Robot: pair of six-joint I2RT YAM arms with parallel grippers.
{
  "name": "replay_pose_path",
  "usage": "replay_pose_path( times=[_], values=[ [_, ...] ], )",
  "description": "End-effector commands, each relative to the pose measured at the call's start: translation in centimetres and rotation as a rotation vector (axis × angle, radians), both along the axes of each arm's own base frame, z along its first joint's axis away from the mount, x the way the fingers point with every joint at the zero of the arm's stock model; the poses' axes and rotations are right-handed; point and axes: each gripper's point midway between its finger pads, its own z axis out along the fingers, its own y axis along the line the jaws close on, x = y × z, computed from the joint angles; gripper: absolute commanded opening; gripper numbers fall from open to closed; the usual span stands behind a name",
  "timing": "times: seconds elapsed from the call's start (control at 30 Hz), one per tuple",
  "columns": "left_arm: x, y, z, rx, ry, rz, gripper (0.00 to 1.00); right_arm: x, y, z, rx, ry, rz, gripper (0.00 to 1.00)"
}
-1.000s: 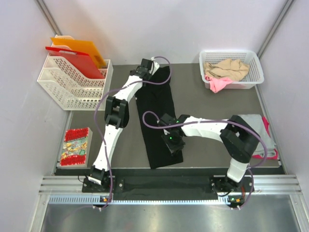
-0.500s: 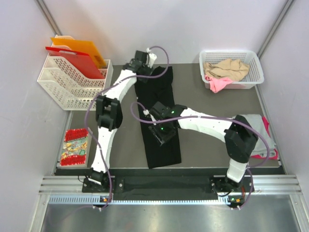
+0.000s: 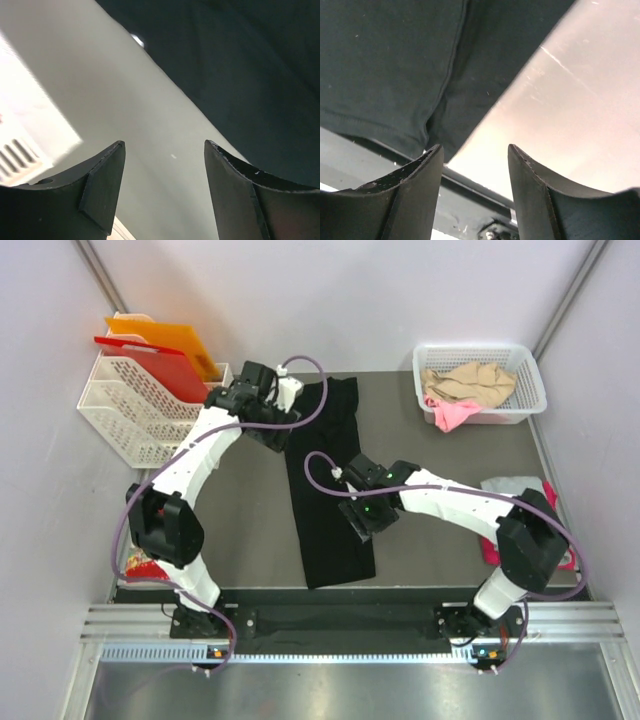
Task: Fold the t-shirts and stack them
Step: Rotate the tshirt 90 degrees
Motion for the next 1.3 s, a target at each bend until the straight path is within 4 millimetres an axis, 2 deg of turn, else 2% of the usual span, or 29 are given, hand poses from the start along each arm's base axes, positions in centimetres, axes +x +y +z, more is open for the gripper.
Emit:
replay_pose_path(
  times=[0.0, 0.07, 0.17, 0.23, 0.27, 0.3, 0.33, 0.37, 0.4, 0.43, 0.47, 0.53, 0.57, 0.63, 0.67, 0.77, 0.93, 1.03, 1.1, 1.13, 1.17, 1.2, 1.23, 1.27],
  values=[
    [-2.4, -0.8, -0.3, -0.071, 0.095, -0.021, 0.67, 1.6, 0.9, -1.3, 0.044, 0.001, -0.022, 0.54],
    [-3.1, -2.0, -0.8, -0.086, 0.123, -0.043, 0.67, 2.1, 0.2, -1.8, 0.054, 0.014, -0.047, 0.53],
    [-4.4, -4.8, -3.0, -0.077, 0.186, -0.095, 0.66, 1.7, -0.4, -2.5, 0.063, 0.036, -0.060, 0.52],
    [-4.9, -6.7, -5.3, -0.072, 0.251, -0.120, 0.65, 1.0, -0.7, -3.1, 0.058, 0.062, -0.057, 0.51],
    [-4.5, -7.3, -5.5, -0.076, 0.258, -0.117, 0.65, 0.7, -0.6, -3.3, 0.063, 0.075, -0.061, 0.50],
    [-4.1, -8.0, -7.5, -0.068, 0.307, -0.113, 0.65, 0.2, -0.8, -3.7, 0.059, 0.089, -0.063, 0.50],
    [-3.1, -8.5, -7.2, -0.073, 0.307, -0.089, 0.64, -0.1, -0.9, -3.9, 0.062, 0.100, -0.062, 0.49],
    [-2.2, -8.3, -10.0, -0.028, 0.361, -0.057, 0.64, -0.2, -0.8, -3.9, 0.070, 0.100, -0.061, 0.48],
    [-1.4, -7.9, -10.8, 0.019, 0.371, -0.028, 0.64, -0.7, -0.9, -4.2, 0.068, 0.112, -0.059, 0.47],
    [0.6, -8.2, -10.0, 0.018, 0.336, 0.006, 0.63, -1.1, -0.7, -4.2, 0.072, 0.120, -0.047, 0.46],
    [1.0, -7.7, -12.7, 0.059, 0.397, 0.034, 0.63, -1.4, -0.8, -4.5, 0.064, 0.125, -0.039, 0.45],
    [3.0, -7.6, -13.3, 0.073, 0.363, 0.057, 0.62, -2.2, -0.5, -4.9, 0.050, 0.133, -0.010, 0.45],
    [3.4, -7.6, -15.1, 0.094, 0.381, 0.060, 0.62, -2.4, -0.5, -5.0, 0.042, 0.133, -0.001, 0.44],
    [4.4, -7.8, -15.8, 0.097, 0.373, 0.061, 0.61, -3.3, -0.2, -5.3, 0.035, 0.144, 0.030, 0.44],
    [4.5, -7.9, -17.1, 0.108, 0.393, 0.061, 0.61, -3.6, 0.0, -5.4, 0.034, 0.146, 0.040, 0.43],
    [4.7, -8.2, -18.6, 0.108, 0.412, 0.044, 0.62, -4.6, 0.7, -5.9, 0.032, 0.161, 0.073, 0.43],
    [4.7, -8.5, -20.3, 0.109, 0.430, -0.013, 0.61, -5.5, 2.3, -6.3, 0.036, 0.199, 0.116, 0.41],
    [4.3, -8.3, -20.3, 0.124, 0.430, -0.055, 0.60, -5.7, 3.6, -6.1, 0.051, 0.215, 0.142, 0.40],
    [4.0, -7.8, -19.4, 0.143, 0.424, -0.089, 0.59, -5.5, 4.5, -5.6, 0.062, 0.211, 0.156, 0.39],
    [3.0, -7.2, -19.8, 0.162, 0.450, -0.097, 0.58, -5.6, 4.8, -5.7, 0.060, 0.220, 0.167, 0.39],
    [2.8, -6.7, -18.6, 0.166, 0.433, -0.103, 0.57, -5.3, 5.4, -5.3, 0.072, 0.213, 0.173, 0.39],
    [2.5, -6.1, -18.4, 0.186, 0.432, -0.120, 0.56, -5.3, 5.7, -5.2, 0.075, 0.213, 0.177, 0.39],
    [1.0, -4.9, -19.3, 0.217, 0.469, -0.123, 0.55, -5.3, 5.9, -5.2, 0.070, 0.219, 0.183, 0.39],
    [1.0, -4.1, -18.0, 0.217, 0.439, -0.116, 0.54, -5.1, 6.5, -4.8, 0.082, 0.213, 0.189, 0.39]
  ],
)
